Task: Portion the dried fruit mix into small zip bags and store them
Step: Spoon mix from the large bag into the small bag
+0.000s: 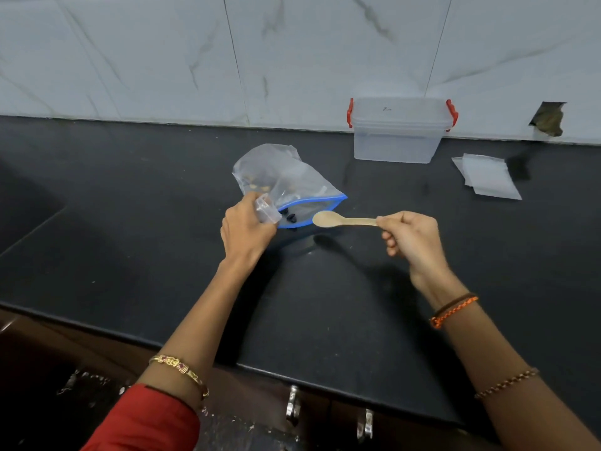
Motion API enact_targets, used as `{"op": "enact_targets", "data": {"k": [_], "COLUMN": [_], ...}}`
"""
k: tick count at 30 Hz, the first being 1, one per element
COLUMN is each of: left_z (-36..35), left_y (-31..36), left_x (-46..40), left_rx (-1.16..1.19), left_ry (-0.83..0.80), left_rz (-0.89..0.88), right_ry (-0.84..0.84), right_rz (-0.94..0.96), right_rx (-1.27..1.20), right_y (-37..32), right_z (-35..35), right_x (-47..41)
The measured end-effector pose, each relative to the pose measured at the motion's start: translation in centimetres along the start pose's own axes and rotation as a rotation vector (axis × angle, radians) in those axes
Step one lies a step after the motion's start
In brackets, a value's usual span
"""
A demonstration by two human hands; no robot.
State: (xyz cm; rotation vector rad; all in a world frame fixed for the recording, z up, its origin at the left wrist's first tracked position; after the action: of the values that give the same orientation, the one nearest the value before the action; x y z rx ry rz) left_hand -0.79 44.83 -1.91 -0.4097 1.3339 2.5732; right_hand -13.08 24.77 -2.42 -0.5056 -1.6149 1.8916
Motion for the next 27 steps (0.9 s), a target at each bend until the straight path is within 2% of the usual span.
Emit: {"op": "enact_targets", "data": {"k": [2,5,8,11,15,21,27], "left_z": [0.0,-0.2,-0.1,0.1,0.1,0.9,1.5], "left_y": [-0.2,-0.6,-0.6,-0.2,0.0,-0.5,-0.3], "left_x": [-0.2,-0.2,0.0,-0.1,-0.3,-0.5,-0.1], "left_rx": [0.058,0.138,0.271,0.370,0.435,0.437,0.380], "left_ry": [0.012,-0.009,-0.027,-0.029,-0.085,-0.085,-0.063], "left_rz": [-0.016,0.014,0.083,0.096,0.104,0.121,0.121], "right_ry": [0.105,0.207,0.131,0.017,-0.062,-0.083,-0.105], "right_rz": [0.079,0.229,0.365,0.418,0.375,-0.114,-0.155], "right_rx": [0.069,0.327,0.583,0.665,0.537,-0.135,-0.212], "right_y": [0.1,-0.4,-0.9,-0.9,-0.9,-0.8,-1.7], "right_z": [-1.4,-3.9,-6.6,-9.1,-11.5,-11.6,-8.3], "right_x": [0.2,0.8,1.8,2.8,3.6,2.5,2.1]}}
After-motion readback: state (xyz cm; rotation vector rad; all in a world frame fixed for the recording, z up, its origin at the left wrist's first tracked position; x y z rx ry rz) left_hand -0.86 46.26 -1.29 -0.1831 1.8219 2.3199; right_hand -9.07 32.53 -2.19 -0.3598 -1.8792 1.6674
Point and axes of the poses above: each hand's wrist, its own x-axis away from the middle knuckle, its own z-axis out of the back of the hand, y = z × x, the point moved 3 cm from there along -x, towards the middle knuckle, and after that the axes turned 7 degrees about x, right-handed, at the moved point
